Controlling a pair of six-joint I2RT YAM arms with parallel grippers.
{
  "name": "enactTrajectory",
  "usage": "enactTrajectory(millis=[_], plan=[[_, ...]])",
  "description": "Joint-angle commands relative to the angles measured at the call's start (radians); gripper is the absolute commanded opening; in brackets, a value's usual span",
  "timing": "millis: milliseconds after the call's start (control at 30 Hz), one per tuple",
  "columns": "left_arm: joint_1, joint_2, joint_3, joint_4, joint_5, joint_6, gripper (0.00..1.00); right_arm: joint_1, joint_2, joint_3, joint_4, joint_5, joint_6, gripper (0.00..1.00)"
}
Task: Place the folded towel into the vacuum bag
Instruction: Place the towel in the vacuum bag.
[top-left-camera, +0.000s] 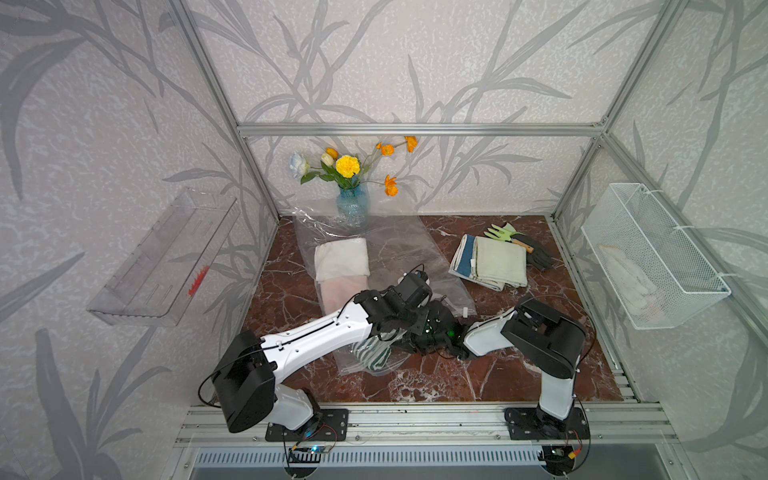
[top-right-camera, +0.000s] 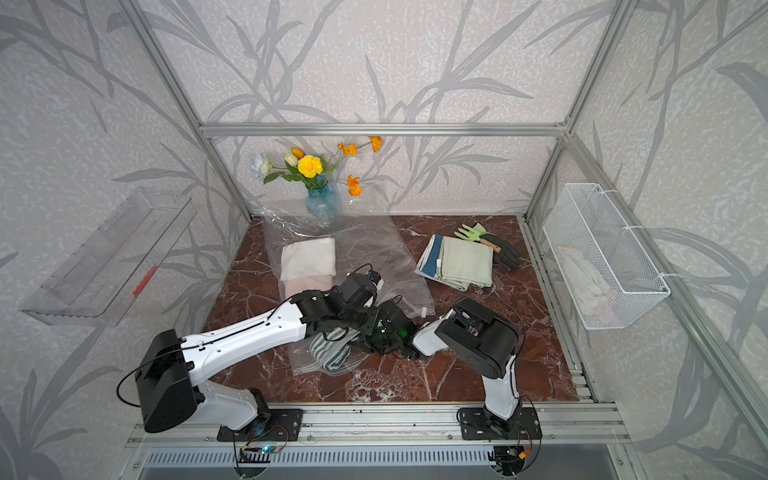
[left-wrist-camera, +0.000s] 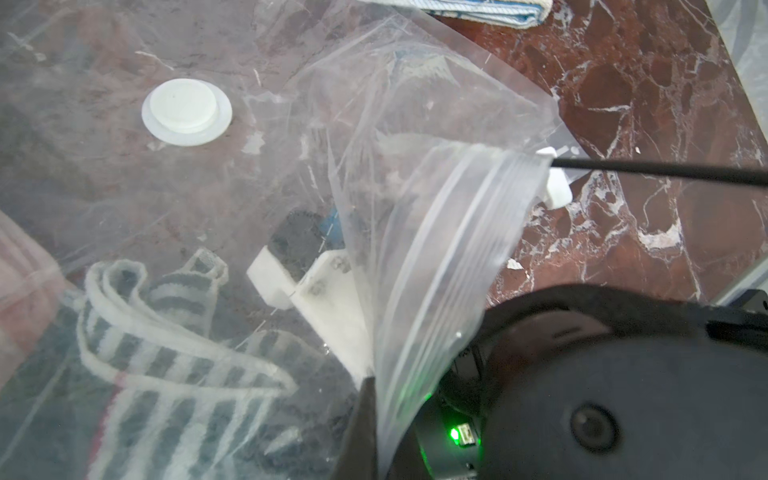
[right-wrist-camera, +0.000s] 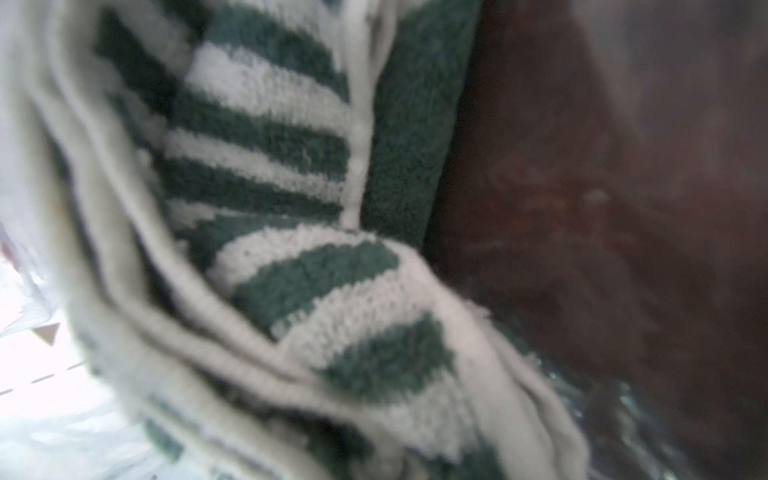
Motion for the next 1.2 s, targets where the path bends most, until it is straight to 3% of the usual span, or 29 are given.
enactTrajectory(millis=[0, 100, 233, 333, 433, 533, 667, 867, 933, 1033, 1067, 1167], plan=[[-0.051, -0.003, 0.035, 0.046, 0.074, -0.007, 0.03, 0.006, -0.036, -0.035, 0.098, 0.018, 0.013, 0.0], [-0.065, 0.018, 0.056, 0.027, 0.05, 0.001, 0.1, -0.018, 0.005, -0.023, 0.125, 0.05, -0.007, 0.0], [-0.066, -0.015, 0.078, -0.116, -0.07, -0.007, 0.43, -0.086, 0.036, -0.03, 0.128, 0.033, -0.031, 0.0], [-0.07, -0.077, 0.051, -0.21, -0.133, -0.037, 0.61, -0.129, 0.0, -0.067, 0.075, 0.006, -0.08, 0.0], [-0.092, -0.107, 0.006, -0.253, -0.156, -0.058, 0.71, -0.166, -0.057, -0.089, -0.01, -0.01, -0.158, 0.0], [-0.119, -0.075, -0.023, -0.274, -0.185, -0.05, 0.72, -0.194, -0.086, -0.089, -0.096, -0.021, -0.204, 0.0], [-0.125, -0.014, -0.01, -0.279, -0.257, -0.001, 0.7, -0.194, -0.073, -0.074, -0.096, -0.031, -0.205, 0.0], [-0.123, 0.063, 0.02, -0.274, -0.355, 0.066, 0.54, -0.176, -0.049, -0.067, -0.04, -0.028, -0.161, 0.0], [-0.123, 0.09, 0.017, -0.275, -0.358, 0.085, 0.43, -0.152, -0.049, -0.055, -0.042, -0.019, -0.153, 0.0], [-0.119, 0.084, 0.014, -0.295, -0.374, 0.092, 0.11, -0.112, -0.045, -0.049, -0.03, -0.006, -0.126, 0.0], [-0.115, 0.07, 0.013, -0.299, -0.372, 0.088, 0.04, -0.1, -0.041, -0.054, 0.008, -0.005, -0.109, 0.0], [-0.098, 0.008, 0.001, -0.28, -0.334, 0.07, 0.0, -0.052, -0.031, -0.071, 0.069, -0.022, -0.055, 0.0]])
